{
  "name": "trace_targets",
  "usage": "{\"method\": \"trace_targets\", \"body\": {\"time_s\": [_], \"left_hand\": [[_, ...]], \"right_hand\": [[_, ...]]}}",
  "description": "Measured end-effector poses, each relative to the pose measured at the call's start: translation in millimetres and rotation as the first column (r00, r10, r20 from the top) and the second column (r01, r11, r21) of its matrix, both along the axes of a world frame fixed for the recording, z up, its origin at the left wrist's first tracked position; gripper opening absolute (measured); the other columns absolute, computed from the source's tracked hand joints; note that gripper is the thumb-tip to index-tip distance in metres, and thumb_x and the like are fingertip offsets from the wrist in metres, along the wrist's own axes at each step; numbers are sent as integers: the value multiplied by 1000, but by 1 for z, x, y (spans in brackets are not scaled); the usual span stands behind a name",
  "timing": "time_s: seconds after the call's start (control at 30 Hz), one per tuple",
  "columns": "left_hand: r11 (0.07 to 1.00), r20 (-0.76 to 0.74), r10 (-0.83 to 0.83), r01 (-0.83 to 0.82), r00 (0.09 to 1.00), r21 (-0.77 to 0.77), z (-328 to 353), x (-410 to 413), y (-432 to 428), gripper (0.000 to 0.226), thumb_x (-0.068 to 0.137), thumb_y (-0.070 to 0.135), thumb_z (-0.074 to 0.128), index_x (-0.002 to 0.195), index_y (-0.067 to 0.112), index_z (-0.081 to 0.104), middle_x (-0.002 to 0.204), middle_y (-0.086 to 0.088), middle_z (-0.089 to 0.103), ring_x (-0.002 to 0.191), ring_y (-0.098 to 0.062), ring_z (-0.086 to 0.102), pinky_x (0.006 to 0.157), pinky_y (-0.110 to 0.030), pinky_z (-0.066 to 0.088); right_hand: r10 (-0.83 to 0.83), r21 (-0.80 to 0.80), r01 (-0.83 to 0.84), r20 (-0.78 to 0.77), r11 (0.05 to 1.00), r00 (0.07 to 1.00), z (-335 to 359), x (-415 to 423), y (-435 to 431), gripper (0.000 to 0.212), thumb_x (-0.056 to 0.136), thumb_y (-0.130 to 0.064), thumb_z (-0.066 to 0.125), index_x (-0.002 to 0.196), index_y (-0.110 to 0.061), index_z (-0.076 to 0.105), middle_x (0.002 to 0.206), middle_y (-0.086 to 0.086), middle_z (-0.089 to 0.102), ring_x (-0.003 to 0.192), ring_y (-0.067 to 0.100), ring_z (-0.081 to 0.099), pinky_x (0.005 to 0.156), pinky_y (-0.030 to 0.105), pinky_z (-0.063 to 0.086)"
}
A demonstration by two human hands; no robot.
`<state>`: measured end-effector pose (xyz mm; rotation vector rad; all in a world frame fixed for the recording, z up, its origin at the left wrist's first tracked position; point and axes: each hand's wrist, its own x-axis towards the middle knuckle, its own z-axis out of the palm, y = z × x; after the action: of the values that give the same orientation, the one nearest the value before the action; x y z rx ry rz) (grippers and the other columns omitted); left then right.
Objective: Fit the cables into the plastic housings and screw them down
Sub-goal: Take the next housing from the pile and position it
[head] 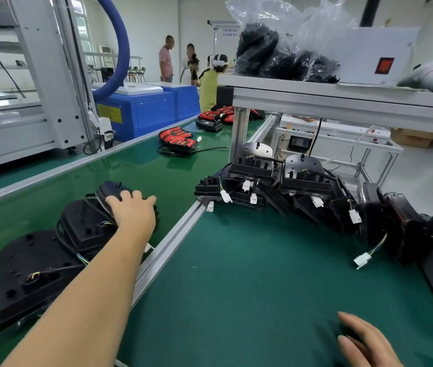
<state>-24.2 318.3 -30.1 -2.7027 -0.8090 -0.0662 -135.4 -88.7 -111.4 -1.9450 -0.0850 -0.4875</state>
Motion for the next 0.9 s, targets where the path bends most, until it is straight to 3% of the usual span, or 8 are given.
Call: {"method": "trace_targets", "body": {"time_s": [0.17,0.33,0.4,0.53,0.67,0.77,0.9], "left_hand": [[992,79,34,-43,996,117,-3,-6,21,57,90,20,41,142,37,25,131,-4,38,121,-25,27,91,-39,27],[980,106,33,-53,994,190,-6,-2,24,56,90,25,40,143,36,25,127,-3,39,116,-24,29,88,-34,29],[975,79,33,-50,996,218,-7,1,24,58,92,27,34,147,34,19,129,-3,40,118,-23,30,90,-34,29],[966,26,26,-32,999,257,-5,9,23,53,93,26,31,146,30,23,130,-1,46,117,-21,35,89,-32,31],[970,14,47,-49,999,238,-2,12,18,32,89,24,41,120,26,50,121,1,52,112,-19,41,86,-29,33],[969,7,36,-36,999,246,-2,16,19,31,89,24,44,117,25,54,120,2,53,111,-18,43,86,-27,34],[974,70,19,-35,997,226,-3,15,23,26,90,23,42,113,24,54,119,1,54,111,-19,43,86,-29,35]], "right_hand": [[13,35,-13,2,999,1000,1,-2,0,58,75,21,63,86,-35,73,101,-32,59,99,1,57,78,-2,42],[61,26,-60,-45,998,997,7,-4,-4,81,77,14,65,91,-65,60,105,-31,58,102,-6,55,81,-1,41],[75,26,-74,-59,997,995,8,-4,-6,78,77,13,65,91,-64,61,106,-24,61,102,-6,54,82,-1,41],[120,46,-116,-116,992,986,10,-4,-8,53,78,11,65,88,-41,73,108,-7,63,103,-5,53,81,-2,40],[114,50,-109,-119,993,986,12,-7,-7,54,78,10,67,89,-42,72,104,-10,65,97,1,57,81,-3,39],[111,37,-107,-122,994,986,11,-6,-8,56,78,8,67,90,-47,70,104,-19,64,99,-2,56,80,-4,38],[99,6,-99,-109,995,989,8,-5,-10,68,79,4,68,99,-60,54,108,-38,54,103,-4,54,81,-4,37]]}}
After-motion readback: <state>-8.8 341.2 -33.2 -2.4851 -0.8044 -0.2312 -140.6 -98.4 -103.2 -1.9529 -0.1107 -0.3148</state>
